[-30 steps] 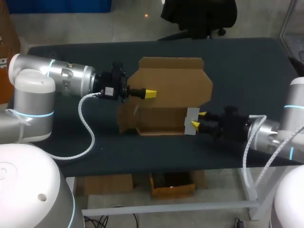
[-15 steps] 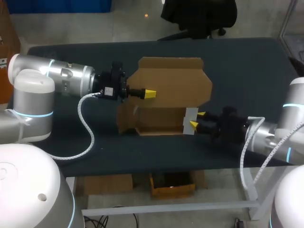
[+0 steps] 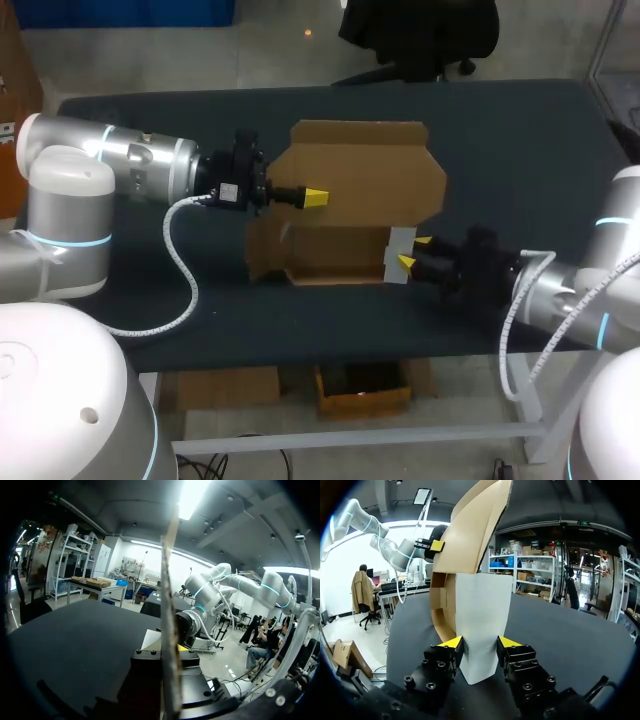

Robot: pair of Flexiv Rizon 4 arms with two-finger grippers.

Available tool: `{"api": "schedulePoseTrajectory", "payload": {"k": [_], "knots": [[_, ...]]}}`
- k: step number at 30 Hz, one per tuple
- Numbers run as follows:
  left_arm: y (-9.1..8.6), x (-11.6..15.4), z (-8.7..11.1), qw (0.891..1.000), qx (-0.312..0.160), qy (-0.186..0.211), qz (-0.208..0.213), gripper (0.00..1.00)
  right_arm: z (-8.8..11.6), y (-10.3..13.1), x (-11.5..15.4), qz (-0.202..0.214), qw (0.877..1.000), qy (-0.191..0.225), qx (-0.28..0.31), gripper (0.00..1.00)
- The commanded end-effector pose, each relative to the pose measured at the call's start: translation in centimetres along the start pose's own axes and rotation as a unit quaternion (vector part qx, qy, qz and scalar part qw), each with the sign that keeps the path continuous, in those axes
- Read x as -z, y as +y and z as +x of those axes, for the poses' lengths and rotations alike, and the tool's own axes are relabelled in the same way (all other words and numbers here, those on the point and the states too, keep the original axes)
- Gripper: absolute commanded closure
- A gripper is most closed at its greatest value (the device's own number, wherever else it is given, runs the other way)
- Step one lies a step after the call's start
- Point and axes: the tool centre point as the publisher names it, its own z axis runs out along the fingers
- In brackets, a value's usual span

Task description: Assemble the packaging by folding the flat box into shape, placing the metal phone stand inside, and closing the box properly

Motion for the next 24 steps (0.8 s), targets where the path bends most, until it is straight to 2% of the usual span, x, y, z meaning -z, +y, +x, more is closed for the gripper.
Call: {"api": "schedulePoseTrajectory", "payload": {"k": [1,24], "knots": [[0.29,-0.3,-0.18,1.0,0.0,0.002,0.0,1.0,0.75,0.08,-0.63,-0.004,1.0,-0.017,0.001,0.59],[0.29,-0.3,-0.18,1.0,0.0,0.002,0.0,1.0,0.28,0.58,-1.29,-0.018,0.995,-0.099,-0.02,0.6]]}}
